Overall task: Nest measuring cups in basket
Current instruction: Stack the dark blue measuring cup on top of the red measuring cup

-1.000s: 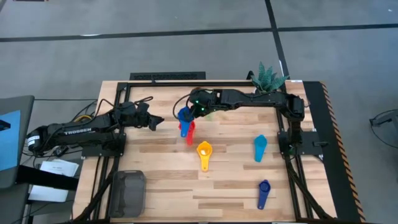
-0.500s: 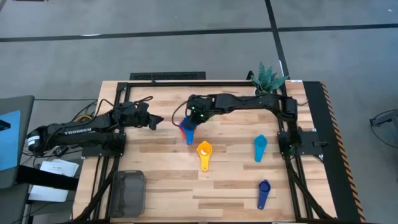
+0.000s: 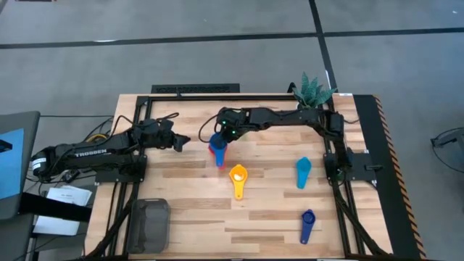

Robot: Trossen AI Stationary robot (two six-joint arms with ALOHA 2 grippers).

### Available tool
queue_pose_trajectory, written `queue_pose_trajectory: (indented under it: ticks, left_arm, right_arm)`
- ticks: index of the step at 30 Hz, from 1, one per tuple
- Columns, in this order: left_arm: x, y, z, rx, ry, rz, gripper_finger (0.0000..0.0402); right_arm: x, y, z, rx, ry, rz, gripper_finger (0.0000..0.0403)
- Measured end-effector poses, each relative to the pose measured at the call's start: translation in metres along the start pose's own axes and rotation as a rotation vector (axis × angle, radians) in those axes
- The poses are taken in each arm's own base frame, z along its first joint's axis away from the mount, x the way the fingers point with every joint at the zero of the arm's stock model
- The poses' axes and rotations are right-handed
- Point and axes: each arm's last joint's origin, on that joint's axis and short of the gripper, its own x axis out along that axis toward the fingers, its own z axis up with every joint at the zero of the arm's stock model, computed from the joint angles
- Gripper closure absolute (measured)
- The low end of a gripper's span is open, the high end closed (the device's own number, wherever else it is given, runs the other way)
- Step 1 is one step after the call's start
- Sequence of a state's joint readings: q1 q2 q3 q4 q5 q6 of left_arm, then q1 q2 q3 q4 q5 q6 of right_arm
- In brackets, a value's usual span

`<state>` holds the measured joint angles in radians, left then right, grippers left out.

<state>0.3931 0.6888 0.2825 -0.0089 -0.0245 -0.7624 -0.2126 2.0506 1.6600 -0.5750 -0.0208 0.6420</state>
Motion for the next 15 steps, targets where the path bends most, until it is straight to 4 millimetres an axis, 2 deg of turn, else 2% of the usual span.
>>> queue_pose_trajectory:
  ticks: [7, 15]
  left_arm:
    - [0.0000, 0.0003, 0.0003, 0.001, -0.009, 0.010, 0.0283]
    - [0.0000, 0.0006, 0.0005, 0.001, -0.020, 0.021, 0.0283]
  right_arm:
    - [0.0000, -0.0001, 0.0001, -0.043, 0.001, 0.000, 0.0391]
    - [0.0000, 0.0009, -0.0007, -0.053, 0.001, 0.000, 0.0373]
